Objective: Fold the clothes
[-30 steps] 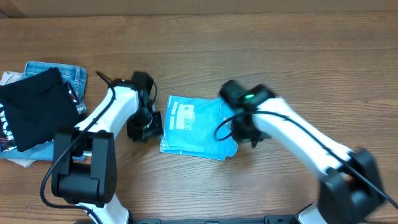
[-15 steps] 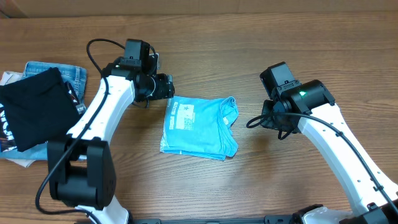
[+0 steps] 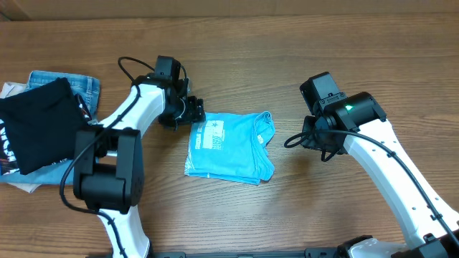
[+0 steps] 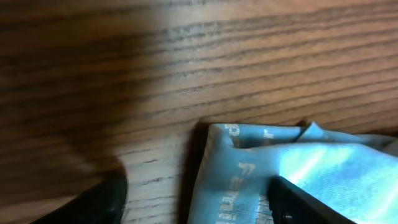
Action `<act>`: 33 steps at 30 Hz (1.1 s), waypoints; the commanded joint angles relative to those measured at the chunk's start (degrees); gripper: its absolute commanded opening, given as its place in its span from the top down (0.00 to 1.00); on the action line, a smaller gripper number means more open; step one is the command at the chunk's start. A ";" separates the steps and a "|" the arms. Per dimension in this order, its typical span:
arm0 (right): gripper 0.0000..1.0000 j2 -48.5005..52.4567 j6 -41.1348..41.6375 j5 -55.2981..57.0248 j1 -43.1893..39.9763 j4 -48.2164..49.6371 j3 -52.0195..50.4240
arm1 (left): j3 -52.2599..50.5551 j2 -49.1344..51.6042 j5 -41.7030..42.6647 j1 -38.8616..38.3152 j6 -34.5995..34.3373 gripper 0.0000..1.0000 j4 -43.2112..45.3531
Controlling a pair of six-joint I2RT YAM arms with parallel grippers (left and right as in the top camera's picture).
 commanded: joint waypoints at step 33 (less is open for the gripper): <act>0.58 -0.33 -0.11 0.33 -0.22 0.79 1.07 | 0.00 1.09 -2.99 11.30 -21.11 0.95 -23.52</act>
